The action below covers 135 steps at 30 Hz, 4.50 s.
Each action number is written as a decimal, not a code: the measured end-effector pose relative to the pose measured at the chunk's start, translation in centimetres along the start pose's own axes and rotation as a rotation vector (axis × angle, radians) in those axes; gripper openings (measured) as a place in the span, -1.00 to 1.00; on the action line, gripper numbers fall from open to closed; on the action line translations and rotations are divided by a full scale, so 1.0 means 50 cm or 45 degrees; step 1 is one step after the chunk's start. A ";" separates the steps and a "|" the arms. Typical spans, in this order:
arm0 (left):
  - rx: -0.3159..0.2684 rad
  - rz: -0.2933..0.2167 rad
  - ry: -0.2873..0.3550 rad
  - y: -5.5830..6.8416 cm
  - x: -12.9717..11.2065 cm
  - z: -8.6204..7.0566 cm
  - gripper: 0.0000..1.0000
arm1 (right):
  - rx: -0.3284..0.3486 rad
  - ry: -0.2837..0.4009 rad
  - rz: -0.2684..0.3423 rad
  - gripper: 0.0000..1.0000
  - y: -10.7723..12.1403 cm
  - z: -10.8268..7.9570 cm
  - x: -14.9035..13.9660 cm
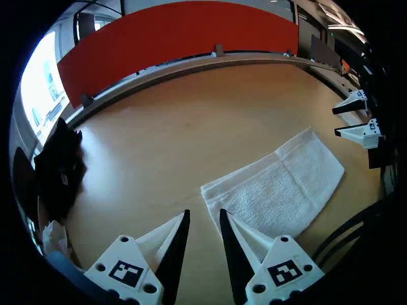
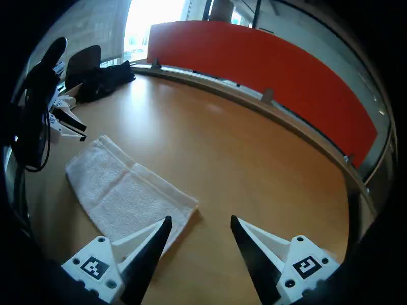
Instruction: Fold towel
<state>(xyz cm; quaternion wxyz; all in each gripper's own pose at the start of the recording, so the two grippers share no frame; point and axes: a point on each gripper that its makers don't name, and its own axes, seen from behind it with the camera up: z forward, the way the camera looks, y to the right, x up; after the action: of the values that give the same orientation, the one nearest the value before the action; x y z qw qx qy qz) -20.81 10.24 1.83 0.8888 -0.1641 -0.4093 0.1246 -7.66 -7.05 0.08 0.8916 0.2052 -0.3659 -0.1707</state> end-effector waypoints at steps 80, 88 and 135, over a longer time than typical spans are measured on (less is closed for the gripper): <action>0.100 -0.245 -0.026 0.006 -0.215 -0.235 0.98 | 0.318 -0.188 -0.091 -0.28 -0.151 -0.032 -0.174; 0.104 -0.248 -0.028 0.003 -0.219 -0.236 0.98 | 0.334 -0.209 -0.072 -0.62 -0.151 -0.028 -0.180; 0.135 -0.227 0.030 -0.016 -0.172 -0.254 0.98 | 0.209 0.181 -0.222 -0.92 -0.087 -0.157 0.171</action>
<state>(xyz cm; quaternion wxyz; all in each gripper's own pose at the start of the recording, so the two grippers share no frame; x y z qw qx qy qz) -16.45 4.02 -11.53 0.9086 -0.0813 -0.4046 0.0646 3.08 -12.76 -2.17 0.8772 0.3203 -0.2951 -0.2019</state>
